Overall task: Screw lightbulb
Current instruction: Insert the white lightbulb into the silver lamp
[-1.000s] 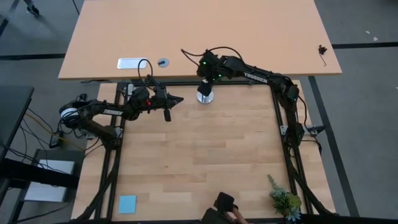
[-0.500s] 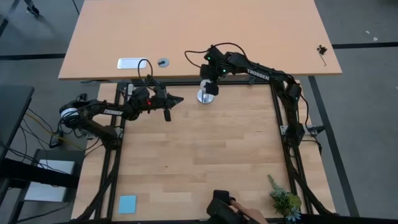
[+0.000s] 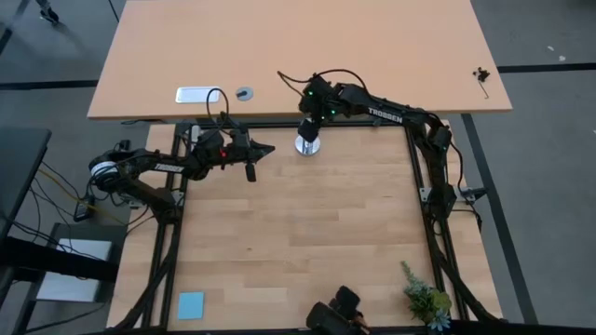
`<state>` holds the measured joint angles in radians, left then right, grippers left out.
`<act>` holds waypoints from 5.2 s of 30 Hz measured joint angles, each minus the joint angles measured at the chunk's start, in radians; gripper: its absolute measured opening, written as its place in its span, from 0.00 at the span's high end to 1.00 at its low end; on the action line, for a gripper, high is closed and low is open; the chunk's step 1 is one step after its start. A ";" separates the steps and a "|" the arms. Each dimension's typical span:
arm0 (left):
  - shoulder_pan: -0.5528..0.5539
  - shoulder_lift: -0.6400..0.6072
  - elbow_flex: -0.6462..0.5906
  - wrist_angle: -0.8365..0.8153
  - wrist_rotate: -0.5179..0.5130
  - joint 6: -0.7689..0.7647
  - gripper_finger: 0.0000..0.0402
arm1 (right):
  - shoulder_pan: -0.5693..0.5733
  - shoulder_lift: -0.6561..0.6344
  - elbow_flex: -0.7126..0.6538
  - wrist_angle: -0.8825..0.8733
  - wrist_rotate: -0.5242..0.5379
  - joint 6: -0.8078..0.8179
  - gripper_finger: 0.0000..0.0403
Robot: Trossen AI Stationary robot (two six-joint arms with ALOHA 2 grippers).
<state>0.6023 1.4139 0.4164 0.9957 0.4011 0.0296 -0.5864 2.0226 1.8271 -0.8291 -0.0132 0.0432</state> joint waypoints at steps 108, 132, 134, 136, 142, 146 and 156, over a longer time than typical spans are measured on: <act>0.000 0.000 0.066 -0.233 -0.150 0.004 0.99 | 0.055 -0.013 -0.001 -0.041 0.065 0.011 0.43; 0.000 0.000 0.066 -0.231 -0.150 0.004 0.99 | -0.014 -0.012 0.002 -0.008 -0.112 -0.559 0.43; 0.000 0.000 0.066 -0.232 -0.150 0.004 0.99 | -0.012 -0.013 -0.006 0.007 -0.112 -0.504 0.44; 0.000 0.000 0.066 -0.231 -0.150 0.004 0.99 | -0.012 -0.014 -0.015 0.017 -0.111 -0.405 0.44; 0.000 0.000 0.066 -0.231 -0.150 0.003 0.99 | -0.005 -0.018 -0.033 0.000 -0.020 0.036 0.44; 0.000 0.000 0.066 -0.231 -0.150 0.003 0.99 | 0.002 -0.018 -0.025 -0.006 -0.011 0.062 0.44; 0.000 0.000 0.066 -0.231 -0.151 0.011 0.99 | 0.018 -0.009 0.106 -0.125 -0.017 -0.061 0.45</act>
<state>0.6025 1.4138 0.4824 0.7643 0.2506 0.0406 -0.5681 2.0136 1.9333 -0.9542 -0.0307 -0.0182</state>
